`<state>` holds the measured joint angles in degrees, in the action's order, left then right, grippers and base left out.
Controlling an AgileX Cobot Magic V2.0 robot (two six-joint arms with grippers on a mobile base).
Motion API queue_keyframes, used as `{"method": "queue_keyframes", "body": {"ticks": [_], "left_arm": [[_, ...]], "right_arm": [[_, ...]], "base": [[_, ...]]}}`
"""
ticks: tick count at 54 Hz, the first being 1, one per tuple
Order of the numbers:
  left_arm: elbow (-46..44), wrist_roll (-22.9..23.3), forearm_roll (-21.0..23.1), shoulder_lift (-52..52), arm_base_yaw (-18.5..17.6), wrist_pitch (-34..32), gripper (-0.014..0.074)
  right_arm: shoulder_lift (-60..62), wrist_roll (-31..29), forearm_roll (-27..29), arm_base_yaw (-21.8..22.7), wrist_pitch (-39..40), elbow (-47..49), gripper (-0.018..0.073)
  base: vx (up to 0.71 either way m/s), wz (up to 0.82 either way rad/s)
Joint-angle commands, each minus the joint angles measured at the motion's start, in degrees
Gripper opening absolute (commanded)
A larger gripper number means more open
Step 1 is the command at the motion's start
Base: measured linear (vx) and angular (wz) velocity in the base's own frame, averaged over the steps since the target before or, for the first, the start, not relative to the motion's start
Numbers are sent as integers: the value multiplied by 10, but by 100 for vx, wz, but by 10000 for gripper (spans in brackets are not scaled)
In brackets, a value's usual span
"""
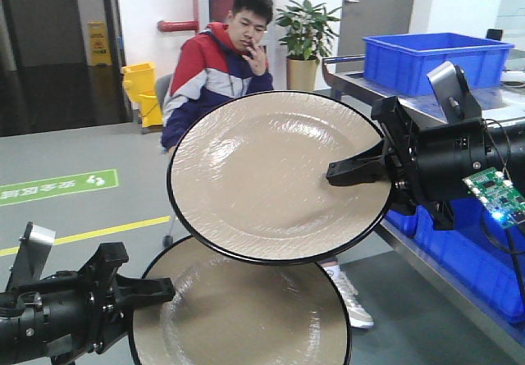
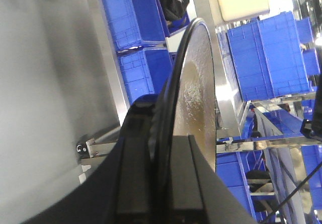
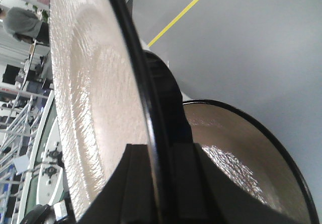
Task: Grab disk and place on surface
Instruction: 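Drive the base to the metal table while holding both plates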
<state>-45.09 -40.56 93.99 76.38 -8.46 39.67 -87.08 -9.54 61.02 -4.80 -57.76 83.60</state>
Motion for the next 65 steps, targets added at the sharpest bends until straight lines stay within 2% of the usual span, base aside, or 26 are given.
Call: {"method": "queue_keyframes", "body": {"ticks": [1, 65], "left_arm": [[-22, 9, 81, -20, -2, 32, 1], [-22, 9, 81, -20, -2, 32, 1]], "right_arm": [[23, 1, 65, 3, 26, 24, 0], [23, 1, 65, 3, 25, 24, 0]], "base": [[24, -24], [35, -7]]}}
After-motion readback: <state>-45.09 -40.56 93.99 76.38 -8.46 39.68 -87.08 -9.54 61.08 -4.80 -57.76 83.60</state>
